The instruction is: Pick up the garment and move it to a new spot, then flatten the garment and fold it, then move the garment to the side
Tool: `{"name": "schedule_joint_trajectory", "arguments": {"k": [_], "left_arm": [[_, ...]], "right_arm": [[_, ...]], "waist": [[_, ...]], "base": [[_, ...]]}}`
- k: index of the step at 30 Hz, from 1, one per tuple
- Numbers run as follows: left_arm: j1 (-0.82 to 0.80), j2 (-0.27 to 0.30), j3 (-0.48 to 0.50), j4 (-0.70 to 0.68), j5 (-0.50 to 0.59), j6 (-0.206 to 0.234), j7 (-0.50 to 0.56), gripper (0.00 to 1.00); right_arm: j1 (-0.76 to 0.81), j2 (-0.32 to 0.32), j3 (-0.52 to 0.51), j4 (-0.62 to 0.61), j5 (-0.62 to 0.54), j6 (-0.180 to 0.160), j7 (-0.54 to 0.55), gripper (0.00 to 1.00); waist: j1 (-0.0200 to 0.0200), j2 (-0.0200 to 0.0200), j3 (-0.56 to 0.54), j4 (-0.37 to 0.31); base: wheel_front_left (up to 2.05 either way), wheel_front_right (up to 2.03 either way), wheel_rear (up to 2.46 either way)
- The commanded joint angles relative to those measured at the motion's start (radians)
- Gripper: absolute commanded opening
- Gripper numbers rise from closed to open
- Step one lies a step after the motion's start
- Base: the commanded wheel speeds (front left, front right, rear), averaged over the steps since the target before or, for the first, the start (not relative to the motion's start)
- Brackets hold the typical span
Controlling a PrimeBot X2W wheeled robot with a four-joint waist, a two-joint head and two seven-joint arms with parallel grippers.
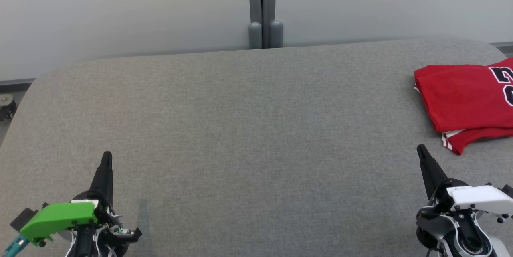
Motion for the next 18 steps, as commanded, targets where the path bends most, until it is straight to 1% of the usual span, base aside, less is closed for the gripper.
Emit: {"name": "schedule_joint_trajectory", "arguments": {"k": [1,18], "left_arm": [[-0.009,0.006,0.003,-0.003,-0.001,-0.003,0.001,0.00],[-0.009,0.006,0.003,-0.003,0.000,-0.003,0.001,0.00]], "right_arm": [[-0.007,-0.005,-0.002,-0.004,0.002,0.000,0.004,0.00],[-0.007,-0.005,-0.002,-0.004,0.002,0.000,0.004,0.00]], "waist": [[0.0000,0.0000,0.000,0.000],[0.0000,0.0000,0.000,0.000]], "base": [[0.00,0.00,0.00],[0.00,0.00,0.00]]}}
